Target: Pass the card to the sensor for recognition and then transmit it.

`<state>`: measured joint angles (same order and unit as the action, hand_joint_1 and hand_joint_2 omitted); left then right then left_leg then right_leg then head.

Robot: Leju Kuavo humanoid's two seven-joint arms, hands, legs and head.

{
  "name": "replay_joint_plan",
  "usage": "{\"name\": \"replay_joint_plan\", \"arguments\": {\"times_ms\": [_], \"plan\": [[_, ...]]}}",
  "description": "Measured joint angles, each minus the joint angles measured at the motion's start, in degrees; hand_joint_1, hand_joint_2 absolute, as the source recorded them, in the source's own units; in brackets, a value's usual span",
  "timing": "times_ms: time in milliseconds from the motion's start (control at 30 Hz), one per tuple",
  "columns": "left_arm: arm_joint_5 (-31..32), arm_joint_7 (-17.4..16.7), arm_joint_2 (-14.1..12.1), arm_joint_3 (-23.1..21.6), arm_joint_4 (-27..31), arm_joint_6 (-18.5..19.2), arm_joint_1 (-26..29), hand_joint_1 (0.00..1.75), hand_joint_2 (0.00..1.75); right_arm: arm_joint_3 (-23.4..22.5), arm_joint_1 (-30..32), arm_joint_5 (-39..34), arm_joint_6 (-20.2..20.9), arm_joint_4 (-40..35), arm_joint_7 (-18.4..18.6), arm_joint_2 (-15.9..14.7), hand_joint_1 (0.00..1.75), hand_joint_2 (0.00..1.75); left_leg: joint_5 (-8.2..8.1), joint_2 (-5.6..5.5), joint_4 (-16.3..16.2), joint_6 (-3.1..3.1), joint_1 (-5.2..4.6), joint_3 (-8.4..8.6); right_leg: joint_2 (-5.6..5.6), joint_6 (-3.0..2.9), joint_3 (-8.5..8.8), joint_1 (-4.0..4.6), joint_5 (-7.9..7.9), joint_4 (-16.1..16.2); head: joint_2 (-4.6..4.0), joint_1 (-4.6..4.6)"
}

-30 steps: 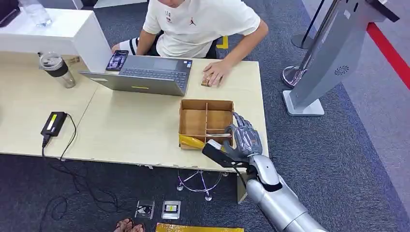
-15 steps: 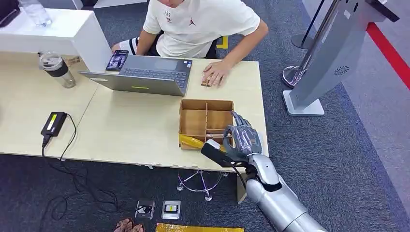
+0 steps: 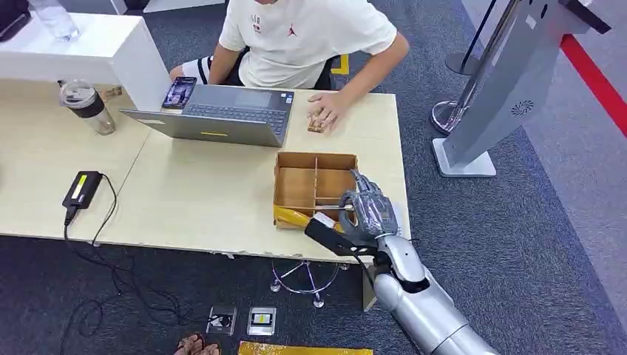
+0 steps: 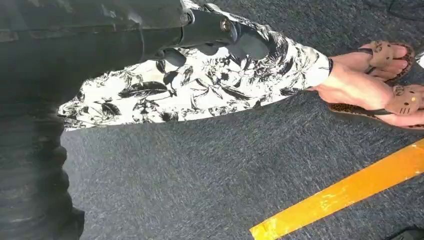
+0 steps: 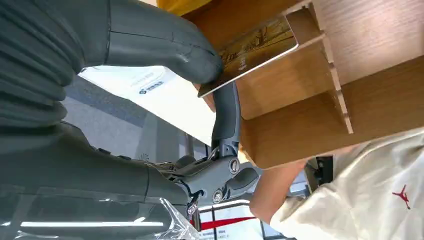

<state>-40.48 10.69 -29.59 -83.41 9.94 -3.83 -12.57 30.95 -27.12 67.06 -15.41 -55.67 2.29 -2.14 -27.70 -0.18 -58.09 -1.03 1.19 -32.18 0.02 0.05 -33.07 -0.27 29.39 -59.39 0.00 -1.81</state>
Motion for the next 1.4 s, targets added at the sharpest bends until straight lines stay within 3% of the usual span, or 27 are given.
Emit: {"name": "replay_joint_plan", "arguments": {"times_ms": [300,533,867,1133,1400], "plan": [[-0.35,0.48,-0.13,-0.20,0.00,-0.02,0.00,0.00,1.75,-0.53,0.51,-7.29,-2.78,-4.00,-2.98,-0.02,1.75,1.75,0.00,0.00,0.00,0.00,0.00,0.02,0.01,0.00,0.00,0.00,0.00,0.00,0.00,0.00],[-1.44,0.70,-0.09,-0.39,0.00,-0.09,0.04,0.00,1.75,-4.74,1.50,-21.48,-10.07,-17.98,-10.93,-0.07,1.75,1.75,0.00,0.01,0.00,0.00,0.00,0.02,0.01,0.00,0.00,0.00,0.00,0.00,0.00,0.02],[-2.73,0.70,0.48,-0.39,0.00,-0.24,0.05,0.00,1.75,-8.33,1.02,-25.16,-10.80,-33.07,-13.35,0.28,1.75,1.75,0.00,0.01,0.00,0.00,0.00,0.02,0.00,0.00,0.02,0.00,0.00,0.00,0.00,0.00],[-3.23,0.26,1.07,-0.39,0.07,-0.39,-0.15,0.00,1.75,-5.99,-2.81,-17.74,-5.81,-28.63,-13.59,3.28,1.75,1.75,0.01,-0.01,0.01,-0.01,0.02,-0.01,-0.01,0.00,0.03,0.02,0.00,-0.02,0.00,0.02],[-2.71,0.26,1.16,-0.39,0.11,-0.37,-0.36,0.00,1.75,-1.00,-5.86,-8.87,-6.38,-17.96,-12.81,6.97,1.75,1.75,0.01,-0.02,0.01,-0.01,0.02,-0.05,-0.02,-0.01,0.00,0.02,0.01,-0.03,0.00,-0.02]]}}
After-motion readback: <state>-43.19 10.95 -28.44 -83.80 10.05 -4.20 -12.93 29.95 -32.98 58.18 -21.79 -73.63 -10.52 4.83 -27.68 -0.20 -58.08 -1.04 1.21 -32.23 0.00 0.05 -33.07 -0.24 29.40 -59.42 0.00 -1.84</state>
